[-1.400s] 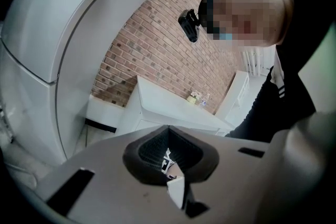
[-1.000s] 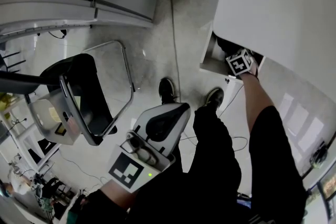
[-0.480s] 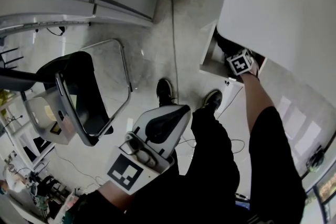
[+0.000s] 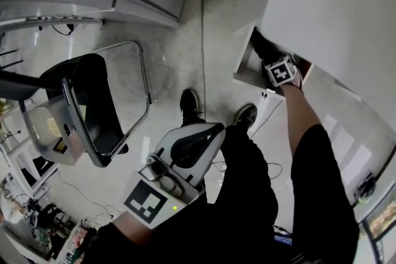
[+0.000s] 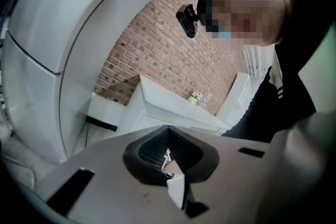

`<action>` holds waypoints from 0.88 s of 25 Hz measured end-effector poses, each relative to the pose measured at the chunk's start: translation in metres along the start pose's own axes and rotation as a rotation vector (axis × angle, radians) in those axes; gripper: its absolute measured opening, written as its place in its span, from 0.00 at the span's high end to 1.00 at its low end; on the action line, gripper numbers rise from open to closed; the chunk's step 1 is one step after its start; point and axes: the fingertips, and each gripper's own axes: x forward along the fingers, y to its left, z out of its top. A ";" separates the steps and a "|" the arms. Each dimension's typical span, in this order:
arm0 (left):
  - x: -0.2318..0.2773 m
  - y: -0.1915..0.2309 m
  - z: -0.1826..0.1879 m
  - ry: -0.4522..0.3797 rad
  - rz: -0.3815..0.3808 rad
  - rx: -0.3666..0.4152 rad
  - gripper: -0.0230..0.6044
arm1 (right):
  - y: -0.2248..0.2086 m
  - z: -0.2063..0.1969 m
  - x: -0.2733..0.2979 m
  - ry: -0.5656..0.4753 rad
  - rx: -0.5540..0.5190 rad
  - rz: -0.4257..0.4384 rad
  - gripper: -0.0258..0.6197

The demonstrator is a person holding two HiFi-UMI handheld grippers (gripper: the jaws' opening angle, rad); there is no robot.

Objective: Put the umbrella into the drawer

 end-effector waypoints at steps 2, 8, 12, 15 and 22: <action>-0.002 -0.005 0.006 -0.009 -0.006 -0.003 0.97 | -0.001 0.003 -0.012 -0.011 0.010 -0.015 0.51; -0.015 -0.020 0.034 -0.043 -0.025 -0.005 0.97 | 0.002 0.020 -0.063 -0.087 0.079 -0.039 0.51; -0.027 -0.030 0.056 -0.055 -0.023 -0.015 0.97 | 0.010 0.025 -0.105 -0.149 0.156 -0.068 0.51; -0.036 -0.040 0.072 -0.062 -0.026 -0.007 0.97 | 0.027 0.028 -0.136 -0.196 0.211 -0.046 0.51; -0.047 -0.073 0.120 -0.093 -0.081 0.018 0.97 | 0.061 0.050 -0.242 -0.327 0.280 -0.003 0.55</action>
